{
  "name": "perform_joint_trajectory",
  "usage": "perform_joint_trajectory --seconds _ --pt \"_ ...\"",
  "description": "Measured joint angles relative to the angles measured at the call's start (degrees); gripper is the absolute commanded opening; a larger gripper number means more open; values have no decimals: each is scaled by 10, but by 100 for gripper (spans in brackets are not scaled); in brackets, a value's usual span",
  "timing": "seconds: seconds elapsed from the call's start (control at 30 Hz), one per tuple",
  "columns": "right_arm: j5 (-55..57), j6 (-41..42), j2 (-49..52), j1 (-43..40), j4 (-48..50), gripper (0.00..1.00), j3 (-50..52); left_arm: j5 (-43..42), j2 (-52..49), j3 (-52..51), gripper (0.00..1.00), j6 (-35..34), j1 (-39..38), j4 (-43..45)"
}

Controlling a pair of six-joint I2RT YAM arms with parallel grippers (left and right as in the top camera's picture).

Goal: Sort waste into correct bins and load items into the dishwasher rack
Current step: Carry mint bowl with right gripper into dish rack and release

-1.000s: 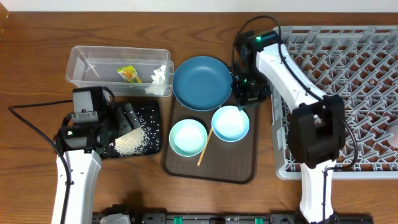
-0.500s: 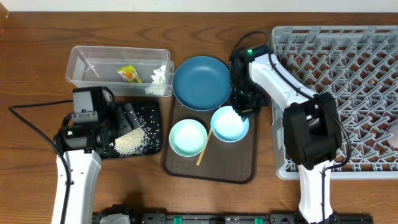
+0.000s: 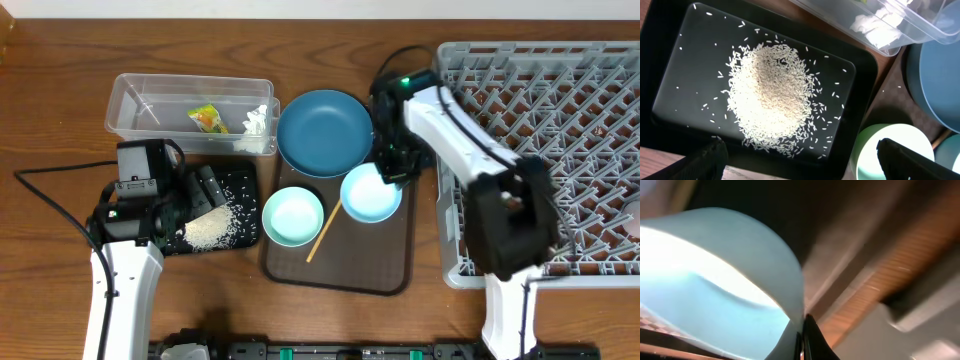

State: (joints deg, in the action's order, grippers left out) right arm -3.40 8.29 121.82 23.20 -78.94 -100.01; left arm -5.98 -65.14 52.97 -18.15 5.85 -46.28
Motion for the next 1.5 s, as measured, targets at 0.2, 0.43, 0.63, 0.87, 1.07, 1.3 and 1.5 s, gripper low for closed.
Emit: perform_joint_trajectory --seconds 0.2,0.43,0.63,0.87,1.07,1.3,1.5 --pt "73 5 -156 -43 24 1 0 0 0 0 98 0 0 0" --pt "219 30 -273 -101 71 1 -2 0 0 0 98 0 0 0" --pt "358 76 -287 -143 107 1 -2 0 0 0 98 0 0 0" --pt "501 95 -286 -200 189 1 -2 0 0 0 98 0 0 0" --pt "556 98 -283 -275 279 1 -2 0 0 0 98 0 0 0" --pt "576 76 -248 -362 349 1 -2 0 0 0 98 0 0 0" --pt "579 49 -190 -419 370 1 -2 0 0 0 98 0 0 0"
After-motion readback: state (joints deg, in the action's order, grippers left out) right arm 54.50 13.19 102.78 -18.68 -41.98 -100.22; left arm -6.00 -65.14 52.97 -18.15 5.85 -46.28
